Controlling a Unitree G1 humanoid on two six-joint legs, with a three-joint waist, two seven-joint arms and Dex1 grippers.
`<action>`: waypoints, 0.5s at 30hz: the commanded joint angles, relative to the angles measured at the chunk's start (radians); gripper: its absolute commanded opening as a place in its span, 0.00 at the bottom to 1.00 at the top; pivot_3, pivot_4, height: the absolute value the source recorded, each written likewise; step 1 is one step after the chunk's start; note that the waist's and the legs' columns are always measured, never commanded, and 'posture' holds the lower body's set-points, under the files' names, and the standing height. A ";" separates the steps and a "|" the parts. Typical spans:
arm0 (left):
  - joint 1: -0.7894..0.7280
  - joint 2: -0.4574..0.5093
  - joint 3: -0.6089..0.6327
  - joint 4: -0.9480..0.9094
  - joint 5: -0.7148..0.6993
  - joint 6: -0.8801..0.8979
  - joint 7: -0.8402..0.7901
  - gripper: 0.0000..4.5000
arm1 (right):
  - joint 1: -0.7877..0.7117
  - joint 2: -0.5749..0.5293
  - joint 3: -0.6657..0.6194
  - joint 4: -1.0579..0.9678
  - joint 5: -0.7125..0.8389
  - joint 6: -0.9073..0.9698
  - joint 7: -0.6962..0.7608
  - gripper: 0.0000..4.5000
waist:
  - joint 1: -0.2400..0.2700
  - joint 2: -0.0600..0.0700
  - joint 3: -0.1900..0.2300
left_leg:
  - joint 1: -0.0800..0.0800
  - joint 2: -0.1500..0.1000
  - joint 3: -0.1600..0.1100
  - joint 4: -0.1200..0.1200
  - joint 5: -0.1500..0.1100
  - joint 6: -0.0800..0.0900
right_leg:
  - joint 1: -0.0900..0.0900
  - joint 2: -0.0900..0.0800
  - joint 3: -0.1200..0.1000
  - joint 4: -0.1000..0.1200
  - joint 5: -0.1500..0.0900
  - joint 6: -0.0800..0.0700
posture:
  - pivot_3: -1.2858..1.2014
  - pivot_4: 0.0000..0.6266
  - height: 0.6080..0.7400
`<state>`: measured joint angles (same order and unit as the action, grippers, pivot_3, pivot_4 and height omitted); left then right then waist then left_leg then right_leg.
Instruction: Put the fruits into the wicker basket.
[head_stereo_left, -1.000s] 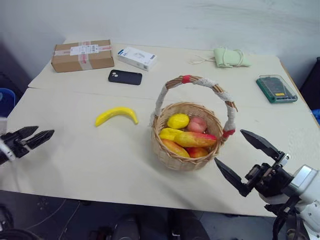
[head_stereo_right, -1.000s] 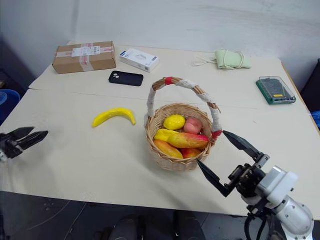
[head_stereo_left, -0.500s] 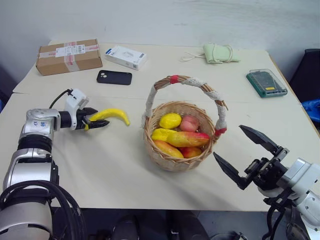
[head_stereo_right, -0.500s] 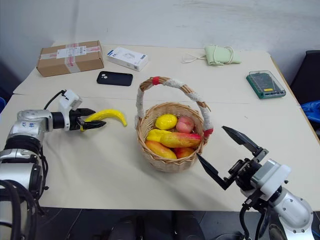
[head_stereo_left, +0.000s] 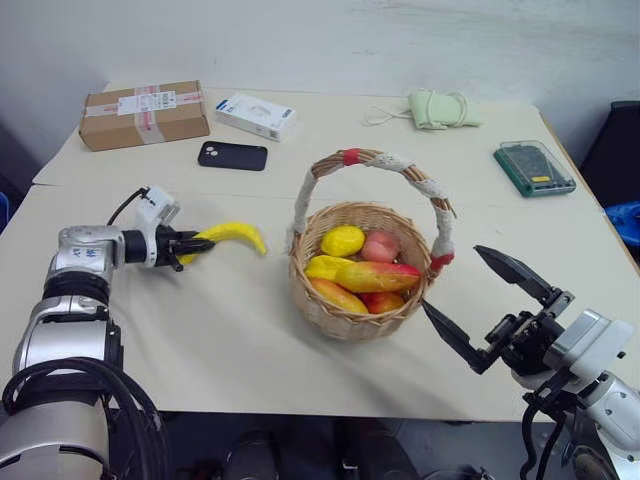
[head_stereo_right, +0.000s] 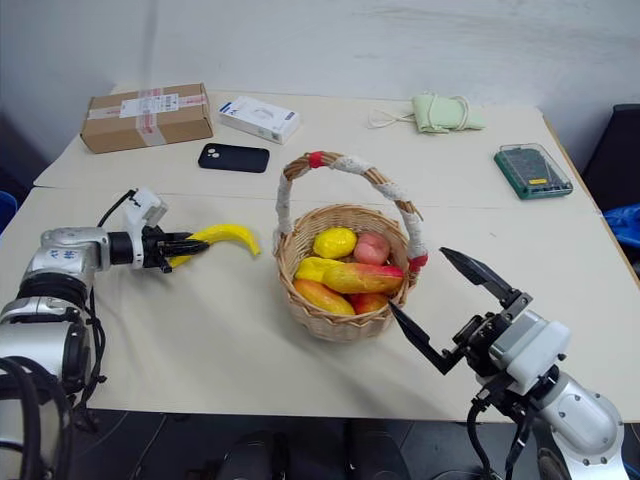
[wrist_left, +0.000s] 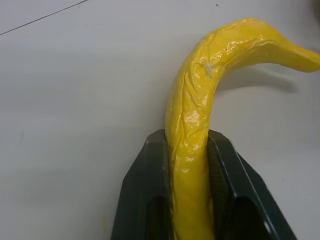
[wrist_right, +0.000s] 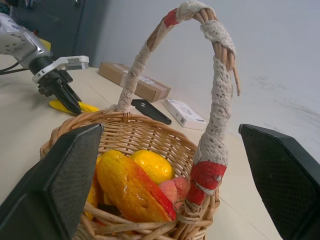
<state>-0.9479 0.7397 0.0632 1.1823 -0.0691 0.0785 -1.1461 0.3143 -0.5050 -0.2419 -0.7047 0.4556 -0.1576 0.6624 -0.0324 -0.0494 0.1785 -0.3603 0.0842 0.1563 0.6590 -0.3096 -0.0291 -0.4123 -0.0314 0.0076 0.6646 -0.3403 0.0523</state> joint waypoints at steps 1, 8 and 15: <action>0.061 0.048 0.100 -0.112 -0.127 -0.010 -0.179 0.12 | -0.008 -0.013 -0.017 -0.029 0.021 0.011 -0.002 1.00 | -0.001 0.000 0.000 | 0.000 0.001 0.000 0.000 0.000 0.000 | 0.000 0.000 0.000 0.000 0.000 0.000 | 0.52 0.24 1.00; 0.352 0.181 0.222 -0.786 -0.435 0.411 -0.353 0.12 | 0.028 -0.010 -0.071 0.082 0.045 -0.030 0.056 1.00 | 0.002 0.001 0.001 | -0.002 0.005 -0.002 0.003 -0.001 0.000 | 0.000 0.000 -0.001 0.001 0.000 -0.001 | 0.52 0.24 1.00; 0.416 0.022 0.151 -1.466 -0.705 0.765 -0.012 0.12 | 0.033 -0.047 -0.188 0.215 0.077 -0.064 0.124 1.00 | 0.027 0.005 0.001 | -0.001 -0.003 -0.006 0.004 -0.002 0.007 | 0.006 -0.009 -0.002 0.000 0.002 0.003 | 0.52 0.24 1.00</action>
<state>-0.5125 0.7896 0.2453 -0.1679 -0.7158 0.7944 -1.2451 0.3473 -0.5381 -0.3939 -0.4837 0.5068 -0.1997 0.7746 -0.0056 -0.0448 0.1790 -0.3609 0.0810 0.1496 0.6631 -0.3113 -0.0220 -0.4053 -0.0409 0.0054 0.6640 -0.3384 0.0559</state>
